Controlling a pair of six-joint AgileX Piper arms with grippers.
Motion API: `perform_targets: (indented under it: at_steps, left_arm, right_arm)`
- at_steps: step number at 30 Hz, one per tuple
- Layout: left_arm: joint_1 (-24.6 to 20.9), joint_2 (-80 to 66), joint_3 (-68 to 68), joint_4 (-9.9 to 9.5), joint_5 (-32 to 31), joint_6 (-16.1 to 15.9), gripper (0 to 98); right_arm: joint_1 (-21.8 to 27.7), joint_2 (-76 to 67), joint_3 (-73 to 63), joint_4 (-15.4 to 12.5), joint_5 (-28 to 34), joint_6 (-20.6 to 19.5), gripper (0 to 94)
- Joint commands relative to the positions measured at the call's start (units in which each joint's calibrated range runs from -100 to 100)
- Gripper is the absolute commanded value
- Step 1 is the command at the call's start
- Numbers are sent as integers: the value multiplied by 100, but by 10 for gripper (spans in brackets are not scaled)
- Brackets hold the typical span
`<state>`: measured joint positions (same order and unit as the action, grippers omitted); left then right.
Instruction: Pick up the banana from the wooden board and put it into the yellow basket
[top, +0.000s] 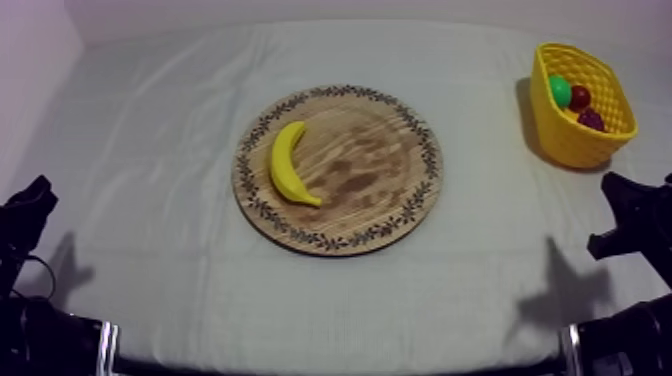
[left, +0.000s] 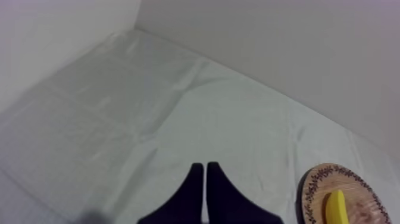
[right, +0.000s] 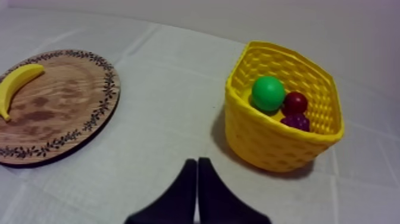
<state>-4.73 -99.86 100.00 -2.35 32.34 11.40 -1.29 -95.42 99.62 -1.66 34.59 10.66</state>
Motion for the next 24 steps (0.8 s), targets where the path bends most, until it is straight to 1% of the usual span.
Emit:
perform_targets:
  at_steps: [1,9,19,24]
  left_arm:
    - [-1,4,0,-2,0,1,1]
    - [-1,4,0,-2,0,1,1]
    - [-1,4,0,-2,0,1,1]
    - [-1,4,0,-2,0,1,1]
  right_arm:
    - [-315,-34,5,-12,275,21,6]
    - [-315,-34,5,-12,275,86,6]
    - [-322,-34,5,-19,265,48,9]
    - [-402,110,10,-26,-2,155,4]
